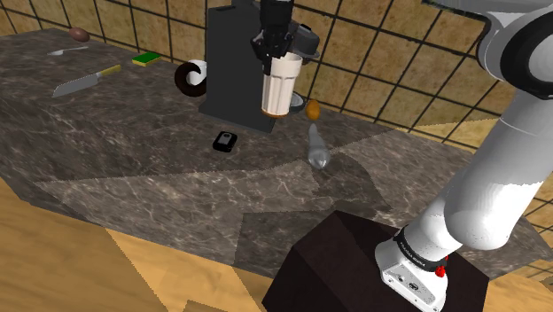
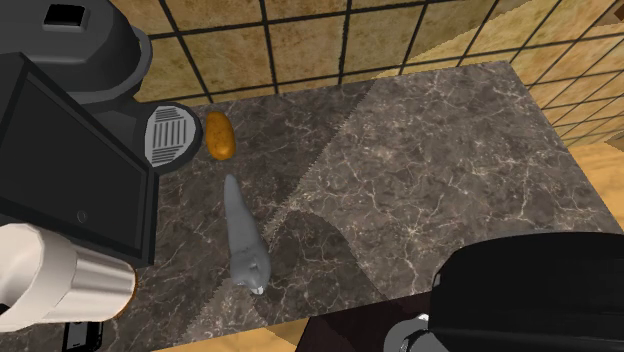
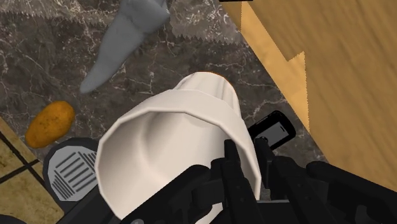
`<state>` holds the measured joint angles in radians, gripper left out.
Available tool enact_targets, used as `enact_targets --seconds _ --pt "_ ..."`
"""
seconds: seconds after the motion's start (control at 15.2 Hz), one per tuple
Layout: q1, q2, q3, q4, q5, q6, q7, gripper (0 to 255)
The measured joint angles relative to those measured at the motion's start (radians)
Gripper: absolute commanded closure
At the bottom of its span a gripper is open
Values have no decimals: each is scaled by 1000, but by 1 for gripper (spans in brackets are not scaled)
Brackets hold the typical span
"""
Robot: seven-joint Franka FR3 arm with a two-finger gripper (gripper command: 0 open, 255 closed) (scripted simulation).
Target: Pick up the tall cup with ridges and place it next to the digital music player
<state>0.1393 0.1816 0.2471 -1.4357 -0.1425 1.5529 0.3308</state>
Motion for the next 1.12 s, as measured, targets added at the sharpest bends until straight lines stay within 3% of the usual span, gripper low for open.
enact_targets --seconds 1.12 --pt "-9 -16 -4 -247 1 231 20 255"
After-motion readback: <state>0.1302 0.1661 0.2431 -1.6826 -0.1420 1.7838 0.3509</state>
